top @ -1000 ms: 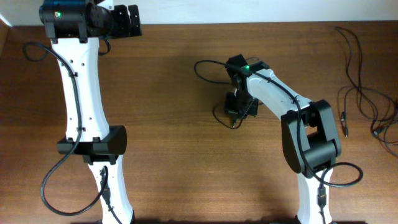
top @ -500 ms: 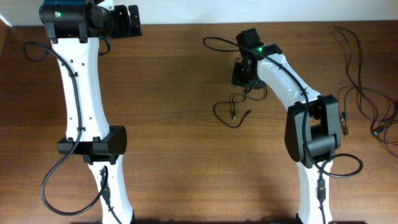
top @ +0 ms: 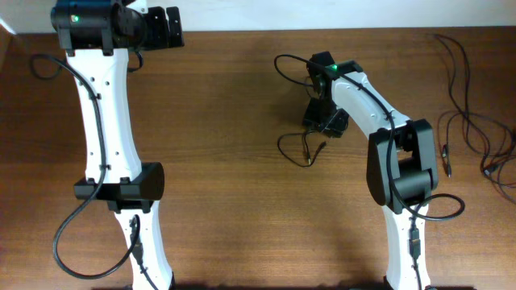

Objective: Untangle cables

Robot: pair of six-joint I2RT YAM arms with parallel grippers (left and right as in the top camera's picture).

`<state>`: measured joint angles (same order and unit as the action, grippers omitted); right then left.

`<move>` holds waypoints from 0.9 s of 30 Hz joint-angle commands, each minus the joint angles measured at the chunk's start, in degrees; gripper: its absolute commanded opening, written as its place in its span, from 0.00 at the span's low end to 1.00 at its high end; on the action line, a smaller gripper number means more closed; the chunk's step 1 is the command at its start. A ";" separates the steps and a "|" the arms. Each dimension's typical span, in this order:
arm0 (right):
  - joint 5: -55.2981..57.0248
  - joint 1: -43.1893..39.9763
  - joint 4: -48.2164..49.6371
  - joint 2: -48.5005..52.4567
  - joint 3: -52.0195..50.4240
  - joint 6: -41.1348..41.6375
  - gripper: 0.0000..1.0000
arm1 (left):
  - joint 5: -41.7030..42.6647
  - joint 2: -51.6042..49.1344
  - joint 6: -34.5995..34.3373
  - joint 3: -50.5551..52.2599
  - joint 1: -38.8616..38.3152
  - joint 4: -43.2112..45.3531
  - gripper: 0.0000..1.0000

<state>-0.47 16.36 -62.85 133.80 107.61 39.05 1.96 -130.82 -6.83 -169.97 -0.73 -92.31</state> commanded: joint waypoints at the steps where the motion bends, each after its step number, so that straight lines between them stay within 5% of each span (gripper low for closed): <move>1: -0.33 -0.26 0.42 0.63 -1.01 0.37 0.60 | -0.17 0.11 0.70 0.13 -0.02 0.04 0.99; 4: -0.33 -0.26 0.48 0.63 -1.03 0.22 0.58 | 0.44 -0.09 0.68 0.94 -0.02 0.15 0.99; 8: -0.33 -0.26 0.72 0.63 -1.22 0.22 0.44 | 0.48 -0.09 0.68 9.42 -0.02 3.34 0.99; 12: -0.44 -0.26 0.90 0.63 -1.22 -0.22 0.06 | 0.46 -0.09 0.70 10.62 -0.02 3.72 0.99; 13: -3.58 -0.37 1.79 0.61 -0.72 -5.90 0.04 | 0.46 -0.09 0.70 10.62 -0.02 3.78 0.99; 17: -3.87 -3.21 -4.63 -2.56 14.03 -23.47 0.04 | 0.48 -0.09 0.68 10.62 -0.02 4.24 0.99; 21: -11.91 -9.01 -29.44 -3.39 43.06 -31.85 0.04 | 0.46 -0.09 0.68 10.62 -0.02 4.22 0.99; 23: -11.98 -7.69 -32.48 -3.15 39.74 -31.78 0.04 | 0.48 -0.09 0.68 10.62 -0.02 4.20 0.99; 27: -11.98 -0.02 -25.44 -3.15 14.88 -31.78 0.09 | 0.48 -0.09 0.68 10.62 -0.02 4.04 0.99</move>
<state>-11.99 14.11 -92.23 131.09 128.29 7.75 2.02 -130.82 -6.83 -159.46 -0.73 -88.38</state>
